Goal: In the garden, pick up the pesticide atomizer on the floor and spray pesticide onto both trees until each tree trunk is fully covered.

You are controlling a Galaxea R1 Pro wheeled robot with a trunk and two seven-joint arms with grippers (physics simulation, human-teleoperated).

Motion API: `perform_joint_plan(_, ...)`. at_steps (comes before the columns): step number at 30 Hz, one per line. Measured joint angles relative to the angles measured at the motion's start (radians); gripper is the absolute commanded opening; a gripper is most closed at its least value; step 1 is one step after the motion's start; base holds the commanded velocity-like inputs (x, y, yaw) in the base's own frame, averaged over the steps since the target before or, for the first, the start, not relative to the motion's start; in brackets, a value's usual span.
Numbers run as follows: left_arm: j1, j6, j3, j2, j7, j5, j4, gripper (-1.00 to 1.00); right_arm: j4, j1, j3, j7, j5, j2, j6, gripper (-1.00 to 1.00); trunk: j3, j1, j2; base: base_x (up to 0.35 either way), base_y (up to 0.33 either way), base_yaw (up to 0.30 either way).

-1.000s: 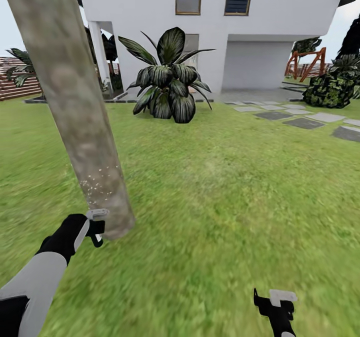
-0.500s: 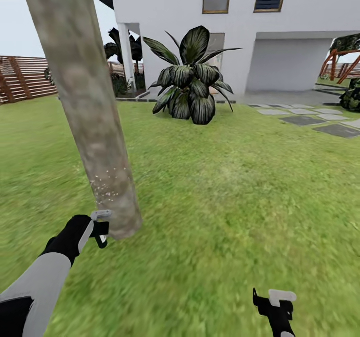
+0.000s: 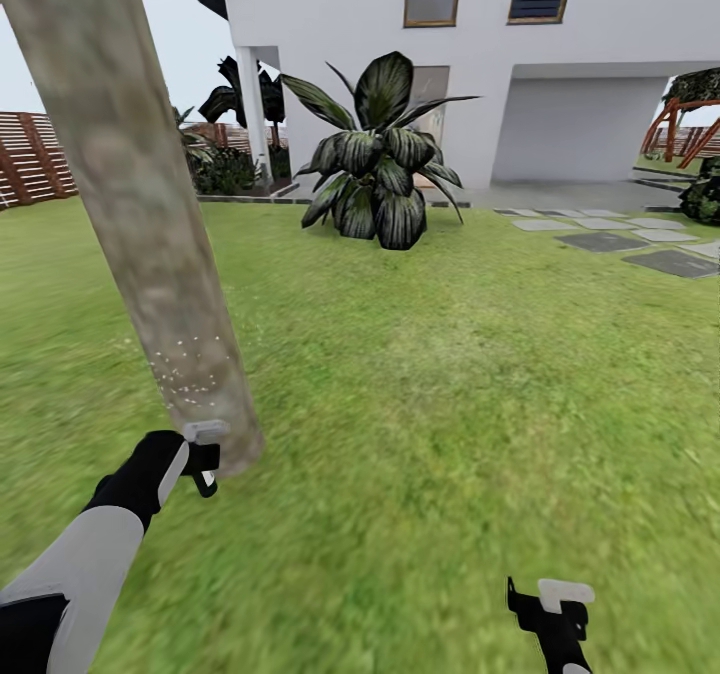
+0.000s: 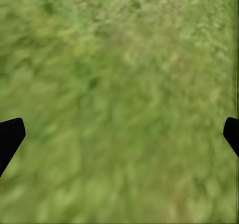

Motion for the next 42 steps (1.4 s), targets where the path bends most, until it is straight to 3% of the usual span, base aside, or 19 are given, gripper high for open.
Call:
perform_joint_plan(9, 0.000, 0.000, 0.000, 0.000, -0.001, 0.003, 0.002, -1.00, 0.000, 0.000, 0.000, 0.000, 0.000, 0.003, 0.000, 1.00, 0.000, 0.000, 0.000, 0.087, -0.272, 0.136)
perform_joint_plan(12, 0.001, 0.000, 0.000, 0.000, -0.002, 0.038, 0.002, -1.00, 0.000, 0.000, 0.000, 0.000, 0.000, 0.003, 0.000, 1.00, 0.000, 0.000, 0.000, 0.183, -0.244, 0.270)
perform_joint_plan(15, 0.002, -0.001, 0.000, -0.001, -0.004, 0.052, 0.003, -1.00, 0.000, 0.000, 0.000, 0.000, 0.000, 0.004, 0.000, 1.00, 0.000, 0.000, 0.000, 0.188, -0.241, 0.275)
perform_joint_plan(26, 0.002, -0.003, -0.001, -0.008, -0.005, 0.053, 0.018, -1.00, 0.000, 0.000, 0.000, 0.000, 0.000, 0.004, 0.000, 1.00, 0.000, 0.000, 0.000, 0.223, -0.213, 0.265)
perform_joint_plan(42, 0.002, -0.004, -0.001, -0.006, -0.002, 0.049, 0.023, -1.00, 0.000, 0.000, 0.000, 0.000, 0.000, 0.003, 0.000, 1.00, 0.000, 0.000, 0.000, 0.084, -0.257, 0.081)
